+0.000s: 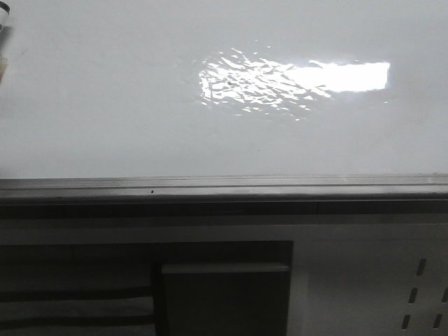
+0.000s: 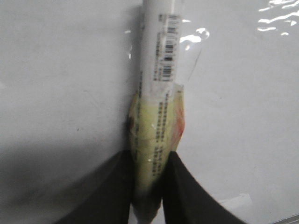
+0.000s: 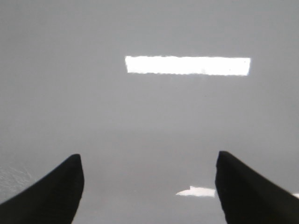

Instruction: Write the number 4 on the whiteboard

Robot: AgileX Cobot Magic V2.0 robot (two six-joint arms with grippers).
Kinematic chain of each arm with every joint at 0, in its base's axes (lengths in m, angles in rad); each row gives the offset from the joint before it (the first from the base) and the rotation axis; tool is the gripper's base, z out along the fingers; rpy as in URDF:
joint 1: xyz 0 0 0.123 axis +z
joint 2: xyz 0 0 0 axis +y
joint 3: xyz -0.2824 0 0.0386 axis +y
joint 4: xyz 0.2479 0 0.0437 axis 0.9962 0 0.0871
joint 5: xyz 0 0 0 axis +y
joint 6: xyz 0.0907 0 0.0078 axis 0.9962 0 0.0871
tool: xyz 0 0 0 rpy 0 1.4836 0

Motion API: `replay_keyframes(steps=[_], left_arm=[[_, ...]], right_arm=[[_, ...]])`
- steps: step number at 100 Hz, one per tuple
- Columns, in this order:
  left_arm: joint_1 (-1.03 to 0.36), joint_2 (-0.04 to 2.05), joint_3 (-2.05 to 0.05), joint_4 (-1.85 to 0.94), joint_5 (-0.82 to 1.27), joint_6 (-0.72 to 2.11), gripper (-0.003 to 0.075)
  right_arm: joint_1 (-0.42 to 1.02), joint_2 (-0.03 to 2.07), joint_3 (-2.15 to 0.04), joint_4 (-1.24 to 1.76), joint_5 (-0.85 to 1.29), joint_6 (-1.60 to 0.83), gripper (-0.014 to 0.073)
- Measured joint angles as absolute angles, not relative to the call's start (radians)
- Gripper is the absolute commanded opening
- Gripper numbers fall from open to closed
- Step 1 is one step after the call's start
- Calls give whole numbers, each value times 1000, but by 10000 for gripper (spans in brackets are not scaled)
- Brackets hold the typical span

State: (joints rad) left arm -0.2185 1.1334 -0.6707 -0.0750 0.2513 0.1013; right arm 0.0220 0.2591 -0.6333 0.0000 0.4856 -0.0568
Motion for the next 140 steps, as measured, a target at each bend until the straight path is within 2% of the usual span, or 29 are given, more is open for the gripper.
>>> replay_keyframes(steps=[16, 32, 51, 68, 82, 101, 117, 140], left_arm=[[-219, 1133, -699, -75, 303, 104, -20], [-242, 1133, -840, -75, 571, 233, -20], [-327, 1133, -973, -217, 819, 545, -20], [-418, 1169, -1041, -405, 975, 798, -20], [-521, 1228, -1101, -442, 1011, 875, -20], [-670, 1310, -1159, -446, 1010, 986, -20], [-733, 1352, -1192, -449, 978, 1004, -20], [-749, 1362, -1209, -449, 971, 1009, -20]], right_arm=[[22, 297, -728, 11, 625, -57, 523], [29, 453, -845, 70, 862, -121, 521], [63, 667, -912, 324, 1005, -408, 521], [152, 847, -956, 535, 1070, -771, 521], [273, 982, -1002, 584, 1084, -945, 521], [396, 1118, -1090, 619, 1070, -1040, 520], [434, 1190, -1120, 662, 1062, -1087, 520], [439, 1230, -1120, 718, 1061, -1127, 519]])
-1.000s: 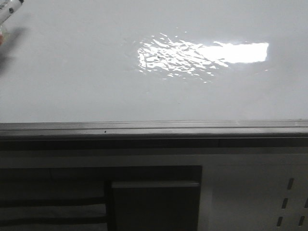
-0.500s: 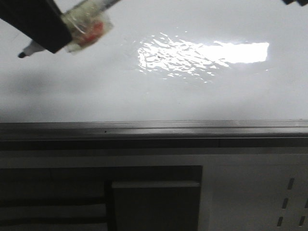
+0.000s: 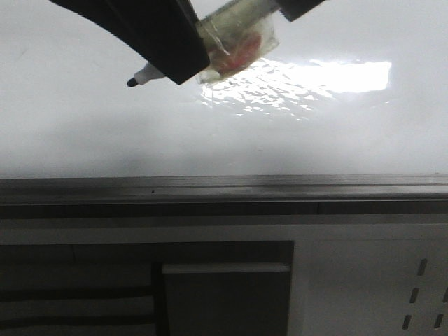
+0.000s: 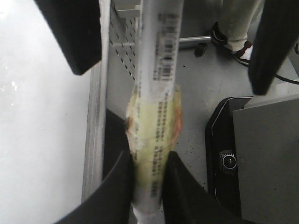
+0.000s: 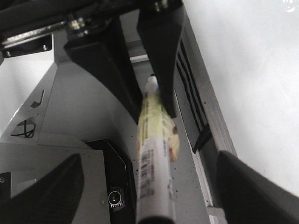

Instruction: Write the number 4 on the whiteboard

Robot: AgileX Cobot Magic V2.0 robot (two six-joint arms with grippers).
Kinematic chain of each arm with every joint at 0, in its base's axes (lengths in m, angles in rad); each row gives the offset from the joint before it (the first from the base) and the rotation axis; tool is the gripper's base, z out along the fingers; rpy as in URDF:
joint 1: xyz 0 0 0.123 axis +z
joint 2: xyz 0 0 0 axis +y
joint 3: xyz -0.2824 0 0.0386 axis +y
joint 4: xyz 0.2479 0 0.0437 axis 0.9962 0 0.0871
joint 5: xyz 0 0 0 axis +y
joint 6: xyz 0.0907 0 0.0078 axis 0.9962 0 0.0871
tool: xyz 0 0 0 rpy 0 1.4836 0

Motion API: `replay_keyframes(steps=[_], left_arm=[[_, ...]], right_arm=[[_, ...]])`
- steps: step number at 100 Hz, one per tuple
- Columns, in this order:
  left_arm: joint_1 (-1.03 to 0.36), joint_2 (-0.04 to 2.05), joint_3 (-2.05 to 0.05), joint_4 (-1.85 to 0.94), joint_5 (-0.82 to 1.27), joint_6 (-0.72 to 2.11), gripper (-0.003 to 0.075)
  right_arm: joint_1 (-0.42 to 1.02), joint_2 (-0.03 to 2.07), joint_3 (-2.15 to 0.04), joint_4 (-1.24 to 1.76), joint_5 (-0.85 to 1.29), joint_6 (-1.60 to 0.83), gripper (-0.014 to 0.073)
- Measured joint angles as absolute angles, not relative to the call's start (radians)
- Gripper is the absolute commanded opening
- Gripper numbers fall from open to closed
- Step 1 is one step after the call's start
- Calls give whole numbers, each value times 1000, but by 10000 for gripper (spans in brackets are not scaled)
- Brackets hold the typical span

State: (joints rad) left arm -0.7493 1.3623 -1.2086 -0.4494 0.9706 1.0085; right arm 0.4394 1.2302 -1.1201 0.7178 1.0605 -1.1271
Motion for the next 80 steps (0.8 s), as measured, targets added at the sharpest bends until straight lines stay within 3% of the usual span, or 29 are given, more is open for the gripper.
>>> replay_keyframes(steps=[26, 80], left_arm=[[-749, 1365, -1209, -449, 971, 1009, -20], [-749, 1365, -1209, -449, 951, 1009, -20]], right_arm=[[439, 1232, -1121, 758, 1059, -1197, 340], [439, 1232, -1121, 756, 1045, -1219, 331]])
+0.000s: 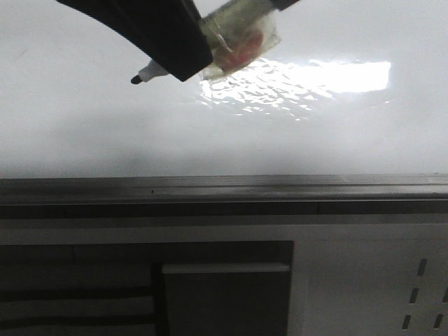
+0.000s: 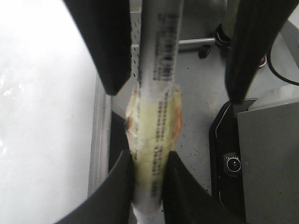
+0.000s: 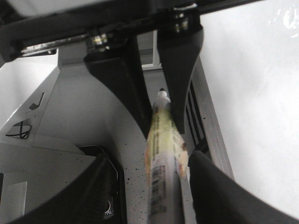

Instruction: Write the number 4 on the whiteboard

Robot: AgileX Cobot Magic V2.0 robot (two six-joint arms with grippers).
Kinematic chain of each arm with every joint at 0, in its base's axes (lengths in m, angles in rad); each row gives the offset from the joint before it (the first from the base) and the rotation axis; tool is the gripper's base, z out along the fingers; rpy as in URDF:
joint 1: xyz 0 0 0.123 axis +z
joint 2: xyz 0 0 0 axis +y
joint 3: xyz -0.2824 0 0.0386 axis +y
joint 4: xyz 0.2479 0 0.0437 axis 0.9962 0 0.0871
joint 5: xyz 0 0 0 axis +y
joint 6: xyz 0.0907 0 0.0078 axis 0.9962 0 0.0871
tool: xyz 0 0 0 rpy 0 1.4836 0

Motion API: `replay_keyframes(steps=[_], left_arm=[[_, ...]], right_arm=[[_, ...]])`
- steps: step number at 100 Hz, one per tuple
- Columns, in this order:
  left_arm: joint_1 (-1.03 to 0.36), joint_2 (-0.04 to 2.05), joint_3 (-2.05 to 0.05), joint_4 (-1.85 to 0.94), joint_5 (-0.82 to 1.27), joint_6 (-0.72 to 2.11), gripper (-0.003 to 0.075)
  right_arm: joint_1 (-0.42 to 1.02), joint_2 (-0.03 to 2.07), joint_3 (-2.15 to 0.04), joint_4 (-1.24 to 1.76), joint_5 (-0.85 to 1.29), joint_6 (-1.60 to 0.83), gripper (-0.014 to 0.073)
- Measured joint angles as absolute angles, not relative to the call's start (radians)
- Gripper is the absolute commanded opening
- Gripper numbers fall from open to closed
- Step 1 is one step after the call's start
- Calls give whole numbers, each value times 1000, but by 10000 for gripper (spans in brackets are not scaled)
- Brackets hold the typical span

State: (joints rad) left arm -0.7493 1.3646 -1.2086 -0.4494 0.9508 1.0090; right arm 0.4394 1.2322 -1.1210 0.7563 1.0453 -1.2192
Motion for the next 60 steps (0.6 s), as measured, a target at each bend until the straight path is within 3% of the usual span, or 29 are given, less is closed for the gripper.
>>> replay_keyframes(steps=[45, 60], left_arm=[[-749, 1365, -1209, -449, 947, 1009, -20], [-749, 1365, -1209, -449, 947, 1009, -20]], right_arm=[[439, 1262, -1121, 742, 1025, -1221, 325], [439, 1262, -1121, 740, 1025, -1223, 171]])
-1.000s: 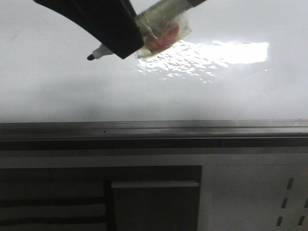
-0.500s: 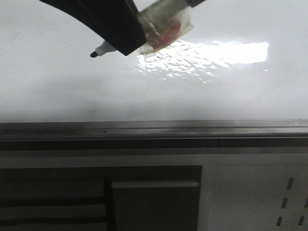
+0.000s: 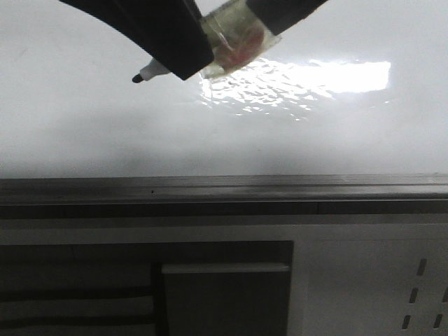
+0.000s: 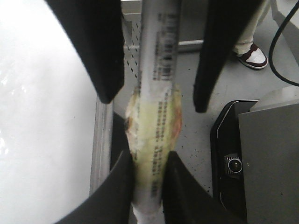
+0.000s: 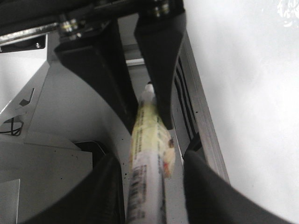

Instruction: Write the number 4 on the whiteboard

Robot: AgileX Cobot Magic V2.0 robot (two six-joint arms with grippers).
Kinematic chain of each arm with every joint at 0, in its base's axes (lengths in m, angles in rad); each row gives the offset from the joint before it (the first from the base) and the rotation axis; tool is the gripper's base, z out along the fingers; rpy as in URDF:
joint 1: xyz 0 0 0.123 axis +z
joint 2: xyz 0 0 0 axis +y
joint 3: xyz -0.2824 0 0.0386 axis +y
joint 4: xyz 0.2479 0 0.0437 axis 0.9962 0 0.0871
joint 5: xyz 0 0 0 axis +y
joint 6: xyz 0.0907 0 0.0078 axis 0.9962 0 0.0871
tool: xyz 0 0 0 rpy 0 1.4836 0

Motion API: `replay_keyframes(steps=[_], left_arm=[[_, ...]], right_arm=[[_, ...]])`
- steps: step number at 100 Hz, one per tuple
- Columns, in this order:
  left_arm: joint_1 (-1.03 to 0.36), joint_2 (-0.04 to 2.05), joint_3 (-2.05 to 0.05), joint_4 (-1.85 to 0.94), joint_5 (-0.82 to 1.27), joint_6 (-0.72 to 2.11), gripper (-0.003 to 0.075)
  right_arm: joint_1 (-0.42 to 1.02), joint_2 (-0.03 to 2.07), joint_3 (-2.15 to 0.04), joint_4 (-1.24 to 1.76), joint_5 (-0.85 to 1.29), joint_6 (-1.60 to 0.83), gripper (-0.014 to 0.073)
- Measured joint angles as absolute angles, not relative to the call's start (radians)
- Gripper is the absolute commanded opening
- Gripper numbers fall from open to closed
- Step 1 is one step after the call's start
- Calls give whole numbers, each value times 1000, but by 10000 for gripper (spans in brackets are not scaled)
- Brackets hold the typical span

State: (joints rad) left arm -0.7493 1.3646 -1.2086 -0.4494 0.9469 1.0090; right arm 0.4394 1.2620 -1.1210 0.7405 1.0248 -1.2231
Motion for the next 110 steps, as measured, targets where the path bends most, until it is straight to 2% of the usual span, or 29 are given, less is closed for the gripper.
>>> replay_keyframes(steps=[14, 31, 38, 53, 60, 82, 110], left_arm=[[-749, 1365, -1209, -449, 947, 1009, -20], [-749, 1365, -1209, -449, 945, 1009, -1], [-749, 1365, -1209, -449, 945, 1009, 67], [-749, 1365, -1209, -449, 945, 1009, 307], [-749, 1365, -1217, -447, 941, 990, 361], [-704, 1284, -1228, -434, 936, 891, 363], [-492, 1038, -1063, -442, 924, 763, 353]], right_arm=[[439, 1262, -1121, 740, 1025, -1223, 48], [439, 1262, -1121, 740, 1027, -1223, -55], [439, 1262, -1121, 738, 1027, -1223, -54], [439, 1262, -1123, 738, 1031, -1221, -54], [439, 1262, -1129, 727, 1036, -1207, -53], [438, 1197, -1155, 549, 1036, -1020, -52], [348, 973, -1071, 384, 988, -731, -52]])
